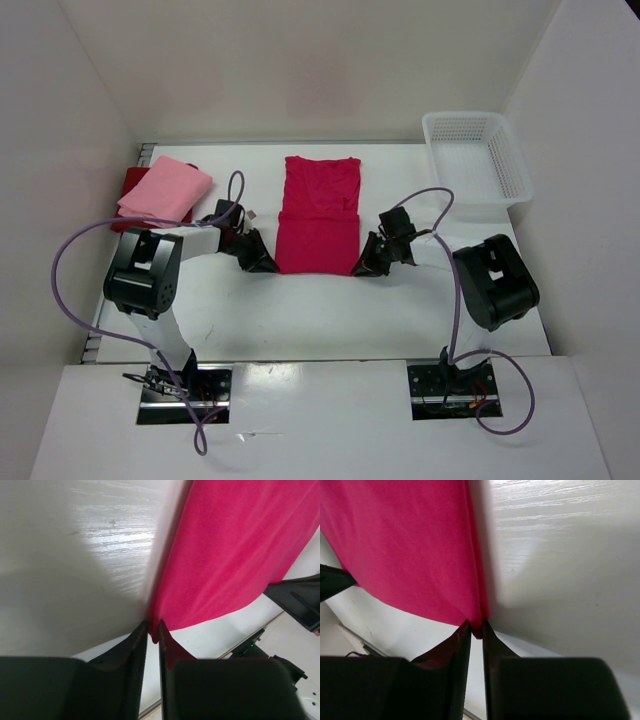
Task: Fold and stack the t-shirts
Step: Grab one side of the 2/3 rectangular tshirt with both arms, then fold the long partially folded tshirt into a neat square
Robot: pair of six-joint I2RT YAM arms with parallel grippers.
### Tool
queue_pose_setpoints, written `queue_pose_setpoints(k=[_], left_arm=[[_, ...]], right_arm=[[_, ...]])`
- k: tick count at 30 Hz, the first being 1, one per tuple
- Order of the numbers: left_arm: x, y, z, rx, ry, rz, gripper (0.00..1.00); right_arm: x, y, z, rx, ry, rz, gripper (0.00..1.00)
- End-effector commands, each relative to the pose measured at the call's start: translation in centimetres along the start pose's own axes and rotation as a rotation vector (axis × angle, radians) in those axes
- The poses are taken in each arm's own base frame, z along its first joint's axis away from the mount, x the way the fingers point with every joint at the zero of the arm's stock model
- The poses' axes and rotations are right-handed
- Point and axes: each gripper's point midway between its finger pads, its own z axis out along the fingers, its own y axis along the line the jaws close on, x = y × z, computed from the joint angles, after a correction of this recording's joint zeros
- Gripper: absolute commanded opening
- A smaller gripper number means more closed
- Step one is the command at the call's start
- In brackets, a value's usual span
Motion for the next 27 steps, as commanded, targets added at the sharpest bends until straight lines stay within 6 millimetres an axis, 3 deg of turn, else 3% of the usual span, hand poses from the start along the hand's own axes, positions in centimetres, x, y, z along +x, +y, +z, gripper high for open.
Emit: queue_pose_setpoints(k=[1, 4, 6, 11, 12, 14, 17, 20, 22, 23, 24, 25, 26, 27], left_arm=[[0.2, 1.1, 0.8, -0.025, 0.006, 0.018, 0.20], [-0.2, 0.7, 0.7, -0.019, -0.003, 0.025, 0.07], [-0.1, 0.8, 0.5, -0.030, -0.006, 0.023, 0.00], [1.4, 1.0, -1.4, -0.048, 0.004, 0.044, 0.00], [2.5, 1.5, -1.7, -0.055, 0.028, 0.044, 0.00], [4.3, 1.5, -3.3, -0.062, 0.055, 0.056, 0.00], [8.2, 2.2, -6.2, -0.081, 0.131, 0.065, 0.00], [11.4, 0.6, -9.5, -0.043, 0.163, 0.076, 0.00], [11.3, -0.7, -12.1, -0.055, 0.101, 0.092, 0.00], [10.6, -1.5, -12.9, -0.056, 0.079, 0.104, 0.00], [8.7, -3.8, -14.0, -0.037, 0.028, 0.135, 0.00], [7.3, -4.7, -14.2, -0.021, -0.002, 0.143, 0.00], [6.1, -5.7, -14.3, -0.006, -0.024, 0.149, 0.00], [4.1, -6.8, -14.1, 0.006, -0.050, 0.153, 0.00]], right_arm=[[-1.4, 0.6, 0.6, -0.017, -0.042, -0.015, 0.17], [-1.4, 0.6, 0.6, -0.017, -0.042, -0.015, 0.04], [-1.3, 0.9, -0.3, -0.020, -0.045, -0.026, 0.03], [1.3, -0.4, -2.6, 0.007, -0.017, -0.003, 0.00], [3.1, -1.2, -3.0, 0.028, 0.024, 0.015, 0.00], [4.8, -0.2, -4.6, 0.003, 0.028, -0.006, 0.00], [10.4, 0.7, -6.7, -0.040, 0.158, -0.007, 0.00], [13.1, 1.5, -9.4, -0.058, 0.189, -0.015, 0.00], [12.6, 2.1, -11.3, -0.058, 0.166, -0.025, 0.00], [10.9, 2.3, -12.0, -0.067, 0.120, -0.009, 0.00], [9.1, 3.7, -13.2, -0.108, 0.087, -0.054, 0.00], [7.7, 4.2, -13.5, -0.124, 0.064, -0.062, 0.00], [4.6, 4.8, -13.8, -0.136, 0.012, -0.044, 0.00], [3.0, 5.1, -13.7, -0.144, -0.007, -0.052, 0.00]])
